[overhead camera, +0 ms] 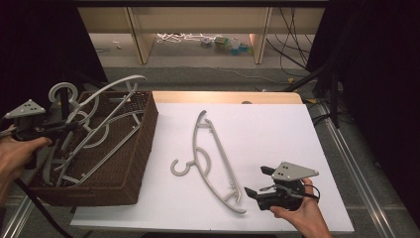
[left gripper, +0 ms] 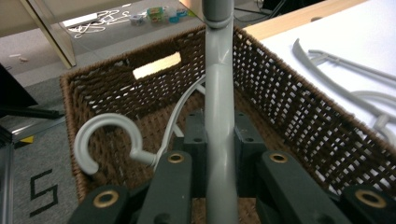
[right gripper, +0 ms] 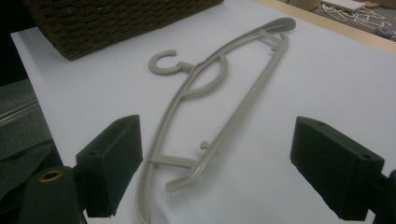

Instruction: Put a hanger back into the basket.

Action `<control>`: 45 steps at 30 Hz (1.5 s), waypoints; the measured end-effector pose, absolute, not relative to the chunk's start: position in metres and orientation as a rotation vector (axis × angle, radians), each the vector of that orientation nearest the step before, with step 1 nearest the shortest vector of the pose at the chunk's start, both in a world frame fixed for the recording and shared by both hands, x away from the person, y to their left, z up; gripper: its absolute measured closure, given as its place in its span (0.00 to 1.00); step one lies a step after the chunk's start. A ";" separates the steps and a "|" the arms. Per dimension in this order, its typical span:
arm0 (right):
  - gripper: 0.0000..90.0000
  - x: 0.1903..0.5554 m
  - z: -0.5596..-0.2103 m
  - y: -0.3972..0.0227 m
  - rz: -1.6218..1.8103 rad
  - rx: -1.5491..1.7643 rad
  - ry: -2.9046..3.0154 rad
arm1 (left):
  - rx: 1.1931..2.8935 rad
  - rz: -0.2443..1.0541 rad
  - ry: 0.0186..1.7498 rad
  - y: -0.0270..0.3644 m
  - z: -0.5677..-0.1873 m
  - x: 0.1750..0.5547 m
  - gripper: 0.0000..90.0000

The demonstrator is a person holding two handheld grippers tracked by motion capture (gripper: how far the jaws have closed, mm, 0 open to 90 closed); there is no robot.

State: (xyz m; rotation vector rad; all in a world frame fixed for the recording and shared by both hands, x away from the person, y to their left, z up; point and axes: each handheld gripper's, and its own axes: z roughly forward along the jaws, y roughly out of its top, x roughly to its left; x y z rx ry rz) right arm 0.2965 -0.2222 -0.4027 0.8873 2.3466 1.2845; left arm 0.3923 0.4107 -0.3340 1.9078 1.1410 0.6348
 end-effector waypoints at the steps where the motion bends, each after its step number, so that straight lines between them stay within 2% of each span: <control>1: 0.20 0.297 -0.403 -0.222 1.285 0.887 2.347 | 1.916 0.630 1.145 0.412 -0.335 0.392 0.88; 10: 0.20 0.297 -0.404 -0.222 1.285 0.884 2.355 | 1.966 0.619 1.186 0.421 -0.350 0.392 0.88; 13: 0.20 0.298 -0.404 -0.222 1.283 0.889 2.350 | 2.052 0.603 1.155 0.423 -0.354 0.393 0.88; 14: 0.20 0.298 -0.404 -0.222 1.282 0.889 2.350 | 2.004 0.594 1.180 0.418 -0.357 0.394 0.88; 18: 0.20 0.298 -0.405 -0.222 1.278 0.889 2.354 | 2.024 0.565 1.195 0.416 -0.364 0.398 0.88; 20: 0.20 0.298 -0.405 -0.222 1.279 0.887 2.354 | 2.041 0.549 1.203 0.413 -0.369 0.401 0.88; 22: 0.20 0.298 -0.404 -0.222 1.281 0.884 2.357 | 2.141 0.524 1.183 0.413 -0.372 0.404 0.88; 29: 0.20 0.298 -0.405 -0.223 1.278 0.883 2.356 | 2.166 0.437 1.245 0.396 -0.392 0.417 0.88; 40: 0.20 0.298 -0.405 -0.223 1.278 0.882 2.359 | 2.110 0.444 1.361 0.397 -0.401 0.422 0.85; 45: 0.20 0.299 -0.405 -0.223 1.276 0.881 2.360 | 2.187 0.499 1.375 0.395 -0.405 0.424 0.80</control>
